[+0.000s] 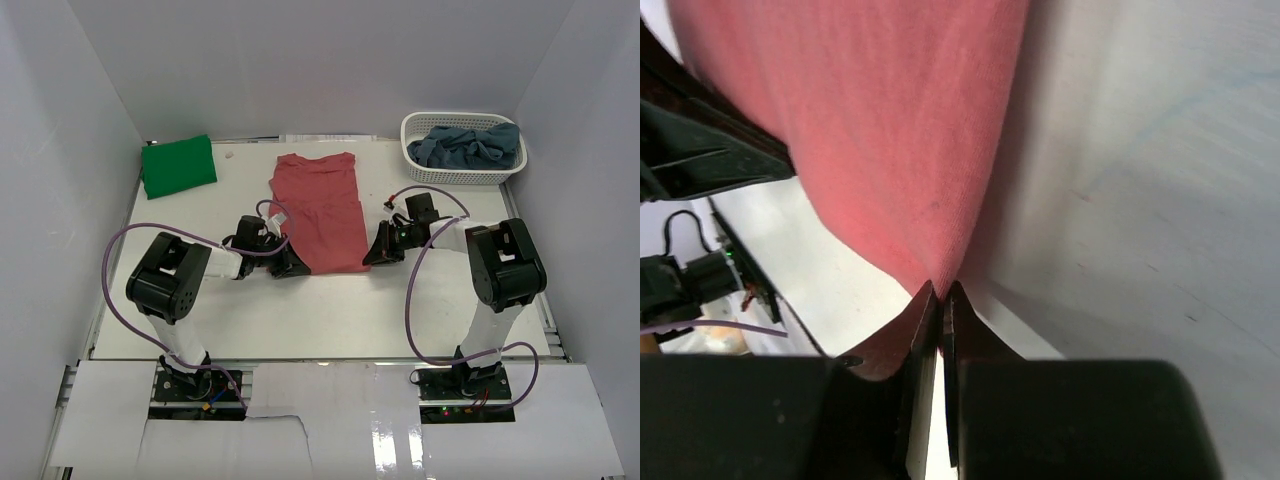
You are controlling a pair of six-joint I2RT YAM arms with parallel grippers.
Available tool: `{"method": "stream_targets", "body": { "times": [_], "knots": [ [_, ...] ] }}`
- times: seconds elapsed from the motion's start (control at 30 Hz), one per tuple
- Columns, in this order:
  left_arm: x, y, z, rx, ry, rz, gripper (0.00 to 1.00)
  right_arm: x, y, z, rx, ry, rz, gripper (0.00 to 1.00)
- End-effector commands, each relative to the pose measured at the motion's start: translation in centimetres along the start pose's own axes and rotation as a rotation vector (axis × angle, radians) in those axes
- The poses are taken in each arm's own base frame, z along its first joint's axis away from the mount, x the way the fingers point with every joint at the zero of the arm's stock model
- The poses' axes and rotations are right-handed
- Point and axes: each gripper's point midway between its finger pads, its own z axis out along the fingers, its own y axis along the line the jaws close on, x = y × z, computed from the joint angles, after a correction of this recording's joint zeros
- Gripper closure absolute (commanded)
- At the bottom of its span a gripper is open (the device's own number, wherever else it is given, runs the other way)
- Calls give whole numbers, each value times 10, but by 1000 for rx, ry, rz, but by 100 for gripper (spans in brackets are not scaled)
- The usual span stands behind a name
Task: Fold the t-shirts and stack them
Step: Grab one side of the 2/3 rectangular tshirt with both arms
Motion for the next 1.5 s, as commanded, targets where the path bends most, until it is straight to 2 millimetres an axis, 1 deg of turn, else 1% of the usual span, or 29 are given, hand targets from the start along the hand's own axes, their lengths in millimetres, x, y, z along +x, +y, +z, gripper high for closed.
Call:
{"method": "stream_targets", "body": {
  "times": [0.0, 0.1, 0.2, 0.3, 0.37, 0.43, 0.47, 0.5, 0.53, 0.57, 0.6, 0.63, 0.67, 0.7, 0.73, 0.77, 0.8, 0.83, 0.93, 0.97, 1.0, 1.03, 1.07, 1.17, 1.33, 1.37, 1.4, 1.43, 1.47],
  "knots": [
    [-7, -14, -7, 15, -28, 53, 100, 1, -21, -13, 117, 25, -6, 92],
    [-8, -13, -8, 11, -34, 56, 100, 6, -34, -14, 144, 52, 12, 92],
    [-7, -14, -7, 15, -27, 55, 100, 9, -38, -11, 140, 69, 22, 92],
    [-8, -15, -8, 20, -27, 52, 100, 8, -37, -10, 132, 69, 24, 92],
    [-9, -22, -10, 32, -27, 45, 100, 6, -35, -10, 129, 66, 21, 92],
    [-10, -34, -15, 59, -14, 32, 100, 4, -34, -11, 127, 63, 18, 92],
    [-13, -40, -18, 64, -12, 22, 96, 3, -32, -11, 123, 61, 15, 92],
    [-20, -54, -28, 58, -15, 23, 79, 2, -31, -11, 121, 59, 14, 92],
    [-28, -55, -33, 11, -51, 27, 70, 2, -31, -11, 118, 60, 15, 92],
    [-24, -52, -43, -57, -36, 7, 61, 1, -30, -11, 115, 58, 13, 92],
    [-45, -74, -62, -59, -118, 62, 53, 0, -29, -12, 113, 55, 10, 92],
    [-58, -70, -73, -139, -187, 70, 40, 0, -29, -12, 111, 56, 10, 91],
    [-56, -67, -86, -200, -189, 54, 33, 0, -28, -12, 110, 56, 10, 91],
    [-69, -71, -100, -221, -236, 65, 27, 0, -28, -11, 108, 58, 10, 91],
    [-73, -78, -115, -230, -275, 72, 21, -1, -27, -11, 108, 56, 6, 91],
    [-69, -70, -123, -274, -273, 46, 19, -1, -27, -12, 105, 57, 7, 91],
    [-72, -63, -132, -292, -287, 24, 17, -1, -27, -12, 105, 56, 6, 91],
    [-69, -61, -138, -298, -285, 15, 15, -1, -27, -11, 104, 57, 4, 91],
    [-52, -36, -143, -374, -239, -28, 14, -2, -26, -11, 96, 58, 3, 91],
    [-46, -28, -145, -409, -233, -44, 11, -2, -25, -11, 93, 57, 4, 91],
    [-41, -23, -144, -420, -225, -56, 11, -3, -25, -11, 93, 55, 2, 91],
    [-37, -19, -143, -426, -220, -77, 11, -3, -25, -11, 93, 55, 0, 91],
    [-27, -10, -140, -436, -204, -99, 11, -3, -24, -11, 90, 54, 1, 90],
    [-12, 2, -132, -432, -176, -163, 11, -3, -24, -12, 92, 54, 1, 91],
    [7, 9, -117, -384, -118, -264, 12, -4, -23, -12, 88, 51, -2, 90],
    [7, 9, -114, -369, -123, -279, 12, -4, -22, -12, 86, 52, 0, 90],
    [14, 14, -111, -371, -107, -299, 12, -4, -22, -12, 85, 52, 0, 90],
    [16, 14, -109, -355, -101, -309, 12, -3, -22, -12, 84, 55, 2, 90],
    [13, 14, -106, -340, -114, -308, 12, -3, -22, -12, 83, 53, 0, 90]
  ]
}}
